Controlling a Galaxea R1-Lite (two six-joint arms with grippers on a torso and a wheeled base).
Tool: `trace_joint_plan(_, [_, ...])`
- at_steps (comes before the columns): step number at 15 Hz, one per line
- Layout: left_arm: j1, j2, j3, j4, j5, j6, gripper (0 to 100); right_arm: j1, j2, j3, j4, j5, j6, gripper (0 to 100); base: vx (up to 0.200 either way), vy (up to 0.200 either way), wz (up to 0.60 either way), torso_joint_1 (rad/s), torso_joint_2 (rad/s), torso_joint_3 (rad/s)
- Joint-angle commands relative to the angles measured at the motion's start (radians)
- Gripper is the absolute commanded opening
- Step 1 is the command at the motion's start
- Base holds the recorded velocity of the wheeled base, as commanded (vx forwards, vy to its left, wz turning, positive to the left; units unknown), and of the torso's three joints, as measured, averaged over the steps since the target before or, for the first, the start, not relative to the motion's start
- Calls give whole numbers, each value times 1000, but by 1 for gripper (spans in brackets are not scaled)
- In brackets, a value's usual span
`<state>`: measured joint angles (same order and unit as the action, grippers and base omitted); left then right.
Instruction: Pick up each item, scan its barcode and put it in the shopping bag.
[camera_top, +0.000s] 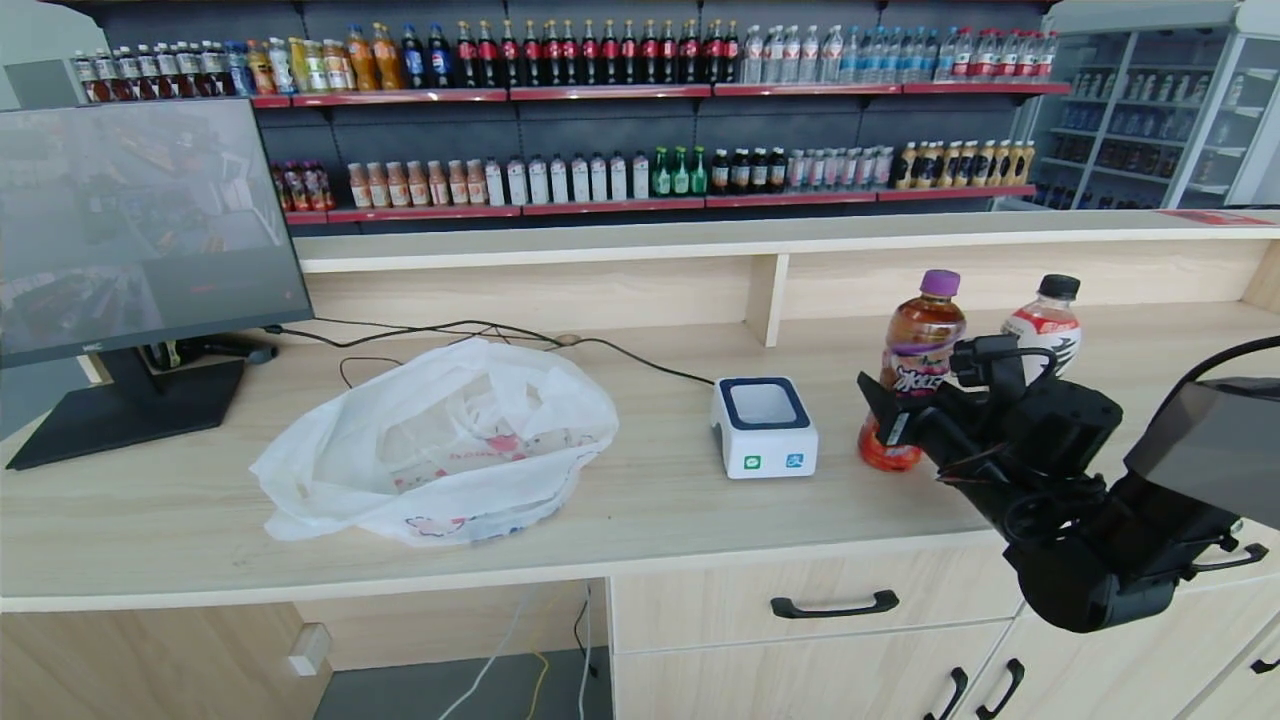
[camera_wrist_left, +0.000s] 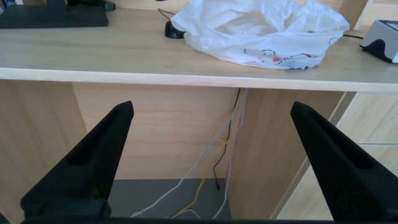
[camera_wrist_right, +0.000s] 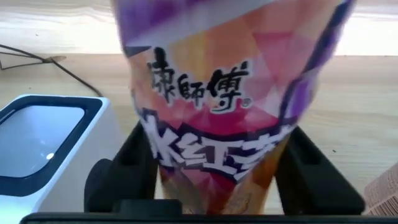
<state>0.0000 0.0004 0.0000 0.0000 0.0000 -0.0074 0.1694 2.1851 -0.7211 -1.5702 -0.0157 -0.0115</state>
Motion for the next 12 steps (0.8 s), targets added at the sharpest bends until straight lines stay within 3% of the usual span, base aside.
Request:
trace_joint_plan(1, [0,0,0,0,0,0,100,1,-2,2,-1,0,1,0,0,0,0,0,0,0])
trace_joint_plan(12, [0,0,0,0,0,0,100,1,-41,12,-1,0,24,0,0,0,0,0,0,0])
